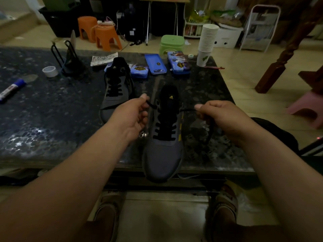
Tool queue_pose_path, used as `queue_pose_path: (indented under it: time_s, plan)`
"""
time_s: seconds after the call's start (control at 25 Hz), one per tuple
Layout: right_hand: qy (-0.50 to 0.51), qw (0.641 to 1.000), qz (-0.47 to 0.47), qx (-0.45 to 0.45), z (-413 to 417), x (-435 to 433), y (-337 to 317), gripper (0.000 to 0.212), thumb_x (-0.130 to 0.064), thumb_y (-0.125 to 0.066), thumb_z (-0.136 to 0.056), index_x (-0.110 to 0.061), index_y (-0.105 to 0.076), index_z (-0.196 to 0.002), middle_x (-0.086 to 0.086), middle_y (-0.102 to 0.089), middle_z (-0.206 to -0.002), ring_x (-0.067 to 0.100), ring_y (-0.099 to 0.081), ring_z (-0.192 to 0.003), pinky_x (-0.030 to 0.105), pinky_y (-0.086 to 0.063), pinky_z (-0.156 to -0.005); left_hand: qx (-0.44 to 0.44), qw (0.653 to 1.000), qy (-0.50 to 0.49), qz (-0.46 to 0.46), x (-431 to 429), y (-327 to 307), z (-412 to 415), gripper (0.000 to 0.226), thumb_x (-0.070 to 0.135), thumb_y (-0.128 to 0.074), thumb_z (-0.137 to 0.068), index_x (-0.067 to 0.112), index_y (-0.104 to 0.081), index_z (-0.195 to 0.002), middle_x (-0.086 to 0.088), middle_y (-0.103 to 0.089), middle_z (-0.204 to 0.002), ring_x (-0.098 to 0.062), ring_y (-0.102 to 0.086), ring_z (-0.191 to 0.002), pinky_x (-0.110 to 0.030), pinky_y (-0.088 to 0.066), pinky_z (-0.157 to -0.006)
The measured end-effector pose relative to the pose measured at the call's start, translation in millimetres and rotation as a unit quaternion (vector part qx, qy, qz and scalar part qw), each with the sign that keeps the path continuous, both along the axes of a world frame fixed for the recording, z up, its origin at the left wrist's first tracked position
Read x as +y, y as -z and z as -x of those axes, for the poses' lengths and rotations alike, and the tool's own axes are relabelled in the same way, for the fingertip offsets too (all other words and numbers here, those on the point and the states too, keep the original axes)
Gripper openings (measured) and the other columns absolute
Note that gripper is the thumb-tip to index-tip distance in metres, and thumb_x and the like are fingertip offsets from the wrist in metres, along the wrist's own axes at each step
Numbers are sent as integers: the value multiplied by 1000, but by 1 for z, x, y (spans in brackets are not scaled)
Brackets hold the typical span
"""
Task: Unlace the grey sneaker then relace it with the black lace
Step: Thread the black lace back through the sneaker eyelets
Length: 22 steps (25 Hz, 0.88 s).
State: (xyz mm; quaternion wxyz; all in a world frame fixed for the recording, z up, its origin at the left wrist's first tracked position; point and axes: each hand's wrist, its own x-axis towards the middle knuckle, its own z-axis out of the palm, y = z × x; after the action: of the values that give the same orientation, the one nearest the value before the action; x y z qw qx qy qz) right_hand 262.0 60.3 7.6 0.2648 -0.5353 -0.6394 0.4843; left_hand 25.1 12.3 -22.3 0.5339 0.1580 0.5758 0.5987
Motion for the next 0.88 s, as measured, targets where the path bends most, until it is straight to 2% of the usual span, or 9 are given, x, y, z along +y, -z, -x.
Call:
queue_pose_path:
  time_s: [0.08, 0.16, 0.28, 0.36, 0.44, 0.52, 0.64, 0.8, 0.88]
  plan:
    - [22, 995, 57, 83, -1, 5, -4, 28, -37, -69, -97, -17, -63, -77, 1, -69, -71, 17, -69, -76, 39, -55, -84, -27, 1000, 7, 4, 6, 1, 6, 19, 31, -58, -104, 24, -70, -91, 10, -57, -69, -4, -46, -56, -17, -37, -52]
    - [58, 982, 107, 143, -7, 8, -17, 27, -35, -63, -101, -14, -60, -84, 2, -63, -65, 19, -68, -65, 40, -59, -76, 24, 1000, -1, 20, 8, 4, 11, 21, 29, -55, -105, 24, -67, -89, 8, -56, -69, -5, -46, -54, -17, -37, -48]
    - [73, 978, 86, 178, -14, 7, -36, 18, -21, -51, -107, -13, -68, -110, 1, -65, -70, 15, -63, -62, 30, -58, -60, 105, 989, -91, 43, 1, 4, 18, 22, 28, -59, -102, 22, -57, -81, 4, -49, -66, -9, -42, -50, -23, -35, -48]
    - [50, 968, 67, 235, -13, 0, -47, 28, -11, -41, -108, -14, -66, -119, 2, -73, -82, 15, -66, -68, 31, -59, -66, 190, 967, -169, 4, -7, 3, 22, 21, 30, -64, -95, 22, -54, -79, 0, -53, -70, -13, -50, -56, -28, -47, -55]
    - [-13, 952, 79, 295, -1, -10, -54, 35, -3, -33, -104, -8, -65, -119, 7, -77, -98, 21, -74, -88, 36, -61, -82, 315, 936, -154, -46, -19, -7, 13, 22, 37, -66, -94, 21, -54, -85, -2, -58, -79, -12, -55, -68, -33, -51, -68]
    - [-78, 962, 63, 255, 16, -22, -51, 38, 4, -34, -102, -7, -64, -122, 11, -76, -115, 25, -73, -107, 36, -59, -93, 343, 930, -22, -128, -33, -22, -14, 24, 39, -65, -100, 18, -60, -90, -2, -64, -82, -8, -57, -71, -27, -48, -68]
    - [-92, 990, -44, 103, 38, -33, -33, 28, -1, -48, -105, -11, -68, -121, 9, -76, -112, 21, -73, -105, 28, -60, -88, 249, 939, 171, -167, -45, -30, -50, 18, 31, -64, -101, 15, -64, -109, -1, -77, -93, -6, -71, -86, -21, -55, -76]
    - [-30, 994, -54, 95, 45, -31, -28, 21, -12, -53, -106, -13, -74, -110, 2, -79, -96, 13, -76, -90, 24, -60, -77, 214, 942, 206, -157, -43, -22, -44, 16, 18, -54, -107, 9, -65, -100, 0, -69, -72, -14, -67, -68, -26, -55, -70]
    - [-48, 995, -88, -8, 39, -26, -28, 19, -19, -57, -105, -20, -76, -102, 0, -78, -86, 11, -75, -81, 26, -58, -74, 267, 931, 205, -139, -41, -24, -32, 28, 24, -49, -110, 10, -68, -94, 0, -62, -65, -14, -60, -61, -25, -52, -65]
